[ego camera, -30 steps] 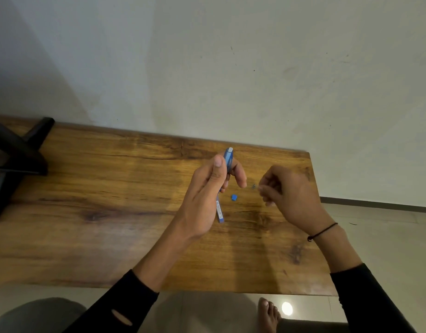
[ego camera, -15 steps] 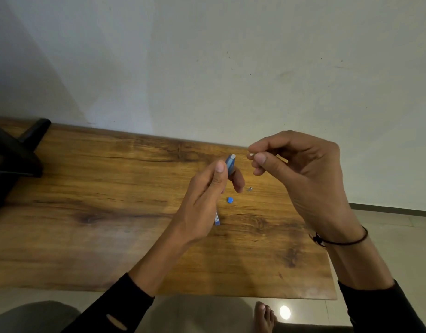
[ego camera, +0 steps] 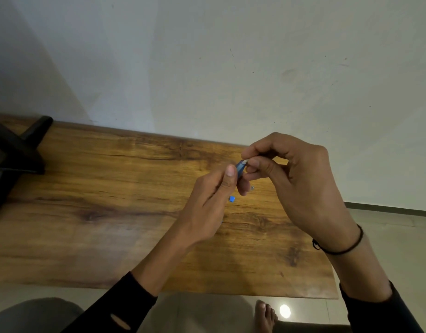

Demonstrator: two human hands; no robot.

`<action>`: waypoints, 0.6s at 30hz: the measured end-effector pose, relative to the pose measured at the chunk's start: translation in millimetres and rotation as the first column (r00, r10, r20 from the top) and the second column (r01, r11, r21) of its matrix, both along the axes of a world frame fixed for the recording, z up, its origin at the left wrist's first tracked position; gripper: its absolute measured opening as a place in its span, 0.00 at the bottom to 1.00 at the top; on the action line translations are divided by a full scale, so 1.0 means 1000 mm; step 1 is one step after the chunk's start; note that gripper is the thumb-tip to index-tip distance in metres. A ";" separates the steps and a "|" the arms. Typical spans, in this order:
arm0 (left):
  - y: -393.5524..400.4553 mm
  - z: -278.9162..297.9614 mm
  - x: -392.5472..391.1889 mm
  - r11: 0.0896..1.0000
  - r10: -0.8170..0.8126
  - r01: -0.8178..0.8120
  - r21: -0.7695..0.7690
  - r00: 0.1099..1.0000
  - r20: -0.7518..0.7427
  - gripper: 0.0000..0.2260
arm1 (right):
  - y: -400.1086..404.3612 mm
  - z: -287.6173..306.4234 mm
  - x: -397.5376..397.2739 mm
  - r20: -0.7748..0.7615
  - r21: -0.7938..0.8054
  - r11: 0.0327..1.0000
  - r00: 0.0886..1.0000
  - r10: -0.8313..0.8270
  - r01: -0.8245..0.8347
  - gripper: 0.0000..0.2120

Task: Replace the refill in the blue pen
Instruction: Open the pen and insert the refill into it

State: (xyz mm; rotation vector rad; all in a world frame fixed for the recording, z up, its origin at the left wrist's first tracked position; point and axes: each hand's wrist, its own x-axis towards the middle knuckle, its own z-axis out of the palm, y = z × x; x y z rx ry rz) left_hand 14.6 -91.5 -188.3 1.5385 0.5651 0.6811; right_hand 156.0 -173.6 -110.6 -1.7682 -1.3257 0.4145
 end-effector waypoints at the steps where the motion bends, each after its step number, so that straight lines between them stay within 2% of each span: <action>1: 0.000 -0.002 0.000 1.000 -0.010 0.010 0.011 1.000 -0.014 0.21 | 0.000 0.002 -0.001 0.042 -0.007 1.000 0.999 0.011 -0.011 0.06; 4: 0.001 -0.008 0.000 0.997 -0.035 0.040 0.066 0.996 -0.078 0.21 | -0.001 0.008 -0.001 0.232 -0.023 0.998 0.971 0.056 -0.052 0.05; 7: 0.001 -0.010 0.001 0.990 -0.026 0.042 0.136 0.993 -0.118 0.19 | -0.004 0.012 0.001 0.488 -0.176 0.982 0.861 0.146 -0.067 0.08; 9: 0.001 -0.011 0.002 0.979 -0.022 0.052 0.197 0.988 -0.153 0.18 | -0.004 0.012 0.001 0.544 -0.280 0.959 0.816 0.197 -0.045 0.14; 11: 0.001 -0.012 0.002 0.973 -0.027 0.065 0.221 0.985 -0.170 0.18 | -0.003 0.009 0.002 0.550 -0.271 0.961 0.812 0.195 -0.047 0.14; 13: 0.002 -0.012 0.001 0.979 -0.036 0.067 0.195 0.987 -0.158 0.19 | -0.003 0.005 0.003 0.508 -0.181 0.981 0.848 0.151 -0.067 0.10; 15: 0.003 -0.011 0.001 0.988 -0.036 0.054 0.141 0.991 -0.129 0.20 | -0.001 -0.002 0.005 0.329 -0.069 0.996 0.941 0.080 -0.060 0.06; 18: 0.006 -0.011 0.000 0.997 -0.027 0.033 0.067 0.995 -0.092 0.22 | 0.001 -0.021 0.020 0.021 0.007 1.000 1.000 -0.013 0.013 0.12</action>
